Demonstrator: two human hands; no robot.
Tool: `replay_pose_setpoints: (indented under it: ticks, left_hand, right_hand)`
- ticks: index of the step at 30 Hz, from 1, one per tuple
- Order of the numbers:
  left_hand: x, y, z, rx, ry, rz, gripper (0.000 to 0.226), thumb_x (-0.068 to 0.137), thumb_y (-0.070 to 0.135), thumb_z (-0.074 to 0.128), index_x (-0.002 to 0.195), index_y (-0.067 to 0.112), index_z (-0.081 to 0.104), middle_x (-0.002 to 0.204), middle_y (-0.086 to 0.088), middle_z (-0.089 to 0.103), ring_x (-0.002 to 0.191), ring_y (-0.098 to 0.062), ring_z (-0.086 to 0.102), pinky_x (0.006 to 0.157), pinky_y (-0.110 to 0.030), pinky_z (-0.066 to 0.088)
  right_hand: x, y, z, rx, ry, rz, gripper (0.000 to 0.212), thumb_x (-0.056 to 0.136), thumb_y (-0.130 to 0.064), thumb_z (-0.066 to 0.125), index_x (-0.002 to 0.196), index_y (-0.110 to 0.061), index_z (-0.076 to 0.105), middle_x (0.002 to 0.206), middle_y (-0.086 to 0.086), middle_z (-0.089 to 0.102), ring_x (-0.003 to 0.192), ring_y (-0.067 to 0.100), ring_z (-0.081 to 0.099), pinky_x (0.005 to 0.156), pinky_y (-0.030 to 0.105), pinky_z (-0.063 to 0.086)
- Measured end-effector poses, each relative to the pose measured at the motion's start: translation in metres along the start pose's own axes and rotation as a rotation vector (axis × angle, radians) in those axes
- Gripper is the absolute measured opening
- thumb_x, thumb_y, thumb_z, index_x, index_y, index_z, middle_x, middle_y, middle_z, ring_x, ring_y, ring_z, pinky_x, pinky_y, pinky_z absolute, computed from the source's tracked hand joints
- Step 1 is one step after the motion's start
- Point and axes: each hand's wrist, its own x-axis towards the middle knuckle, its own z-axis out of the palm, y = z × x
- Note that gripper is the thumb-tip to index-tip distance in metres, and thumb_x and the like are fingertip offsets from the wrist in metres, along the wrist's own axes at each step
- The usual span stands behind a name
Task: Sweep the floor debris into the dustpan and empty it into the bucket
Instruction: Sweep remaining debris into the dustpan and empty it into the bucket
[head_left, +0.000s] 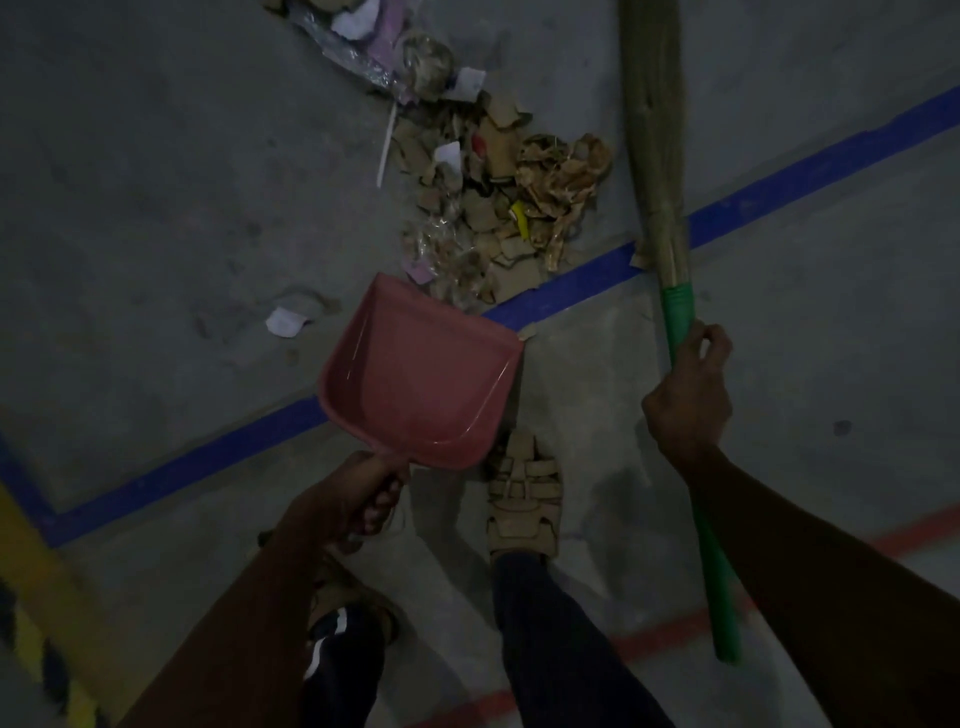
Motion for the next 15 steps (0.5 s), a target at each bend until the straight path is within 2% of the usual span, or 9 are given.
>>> replay_pose_setpoints:
  ticks: [3,6,10,15]
  left_hand:
    - [0.015,0.013,-0.003,0.041,-0.004,0.037,0.034,0.087,0.014,0.052,0.054,0.014,0.042,0.046,-0.003,0.030,0.032,-0.013,0.024,0.041,-0.012,0.021]
    - [0.025,0.033,-0.005,0.070,-0.024,0.073,0.043,0.091,0.018,0.050,0.049,0.017,0.042,0.045,-0.002,0.030,0.032,-0.014,0.025,0.041,-0.015,0.018]
    - [0.035,0.068,-0.005,0.104,-0.006,0.121,0.043,0.088,0.017,0.052,0.047,0.017,0.043,0.043,-0.002,0.030,0.030,-0.014,0.024,0.041,-0.013,0.019]
    - [0.044,0.117,0.000,0.196,0.041,0.163,0.031,0.085,0.012,0.052,0.057,0.013,0.041,0.043,-0.001,0.029,0.028,-0.013,0.022,0.041,-0.011,0.019]
  right_hand:
    - [0.005,-0.002,0.019,0.064,-0.047,0.016,0.096,0.075,-0.002,0.070,0.153,-0.012,0.016,0.153,0.005,0.014,0.101,0.039,0.056,0.072,0.049,0.057]
    - [0.013,-0.002,0.030,0.138,-0.074,0.050,0.101,0.073,-0.002,0.073,0.154,-0.010,0.014,0.156,0.008,0.016,0.114,0.040,0.052,0.084,0.054,0.054]
    - [0.024,0.000,0.031,0.200,-0.100,0.100,0.100,0.073,-0.003,0.077,0.152,-0.011,0.015,0.153,0.009,0.032,0.118,0.038,0.052,0.091,0.050,0.049]
    - [0.028,0.004,0.033,0.120,-0.113,-0.048,0.097,0.071,-0.005,0.072,0.153,-0.010,0.020,0.158,0.008,0.026,0.120,0.039,0.049,0.088,0.048,0.047]
